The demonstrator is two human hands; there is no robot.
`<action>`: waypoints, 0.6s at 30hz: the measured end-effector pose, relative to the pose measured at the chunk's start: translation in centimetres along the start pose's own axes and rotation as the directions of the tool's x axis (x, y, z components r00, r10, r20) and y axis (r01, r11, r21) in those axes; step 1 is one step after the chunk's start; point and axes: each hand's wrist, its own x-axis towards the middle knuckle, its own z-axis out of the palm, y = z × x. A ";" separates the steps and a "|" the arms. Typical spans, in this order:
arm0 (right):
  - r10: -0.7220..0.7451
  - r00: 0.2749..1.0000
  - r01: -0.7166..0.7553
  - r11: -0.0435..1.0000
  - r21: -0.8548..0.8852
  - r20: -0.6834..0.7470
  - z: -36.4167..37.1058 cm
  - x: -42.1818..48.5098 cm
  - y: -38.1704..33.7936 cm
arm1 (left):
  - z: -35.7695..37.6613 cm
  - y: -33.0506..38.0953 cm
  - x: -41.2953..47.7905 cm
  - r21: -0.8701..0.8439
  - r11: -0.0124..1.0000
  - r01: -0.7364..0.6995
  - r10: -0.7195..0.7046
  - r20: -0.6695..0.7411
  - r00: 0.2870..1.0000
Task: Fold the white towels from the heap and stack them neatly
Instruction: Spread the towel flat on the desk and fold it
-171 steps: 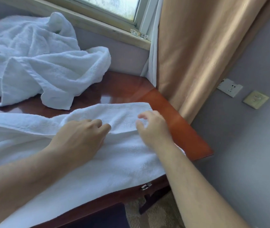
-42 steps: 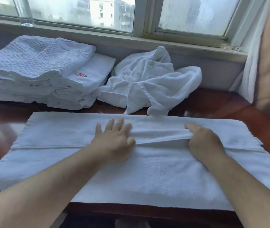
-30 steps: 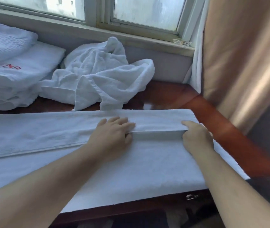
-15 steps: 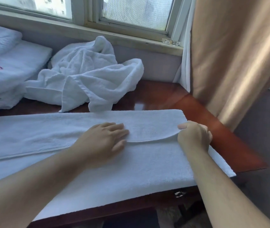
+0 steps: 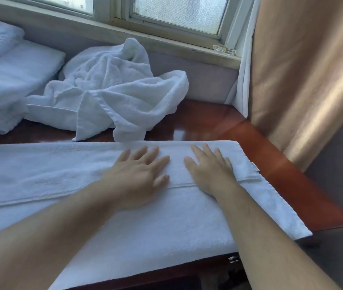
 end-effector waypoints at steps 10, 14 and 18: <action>0.298 0.953 -0.301 0.953 -0.034 -0.061 0.2 1.3 1.5 | 0.5 -0.4 -0.7 0.001 0.997 0.079 -0.079 -0.033 0.996; 0.455 0.889 -0.455 0.890 0.010 -0.044 -0.4 1.7 1.6 | 0.6 -0.4 -0.7 -0.035 0.988 0.150 -0.152 -0.062 0.986; 0.502 0.863 -0.502 0.865 0.013 -0.062 -0.9 1.9 1.8 | 0.7 -0.5 -0.8 -0.046 0.990 0.135 -0.138 -0.080 0.987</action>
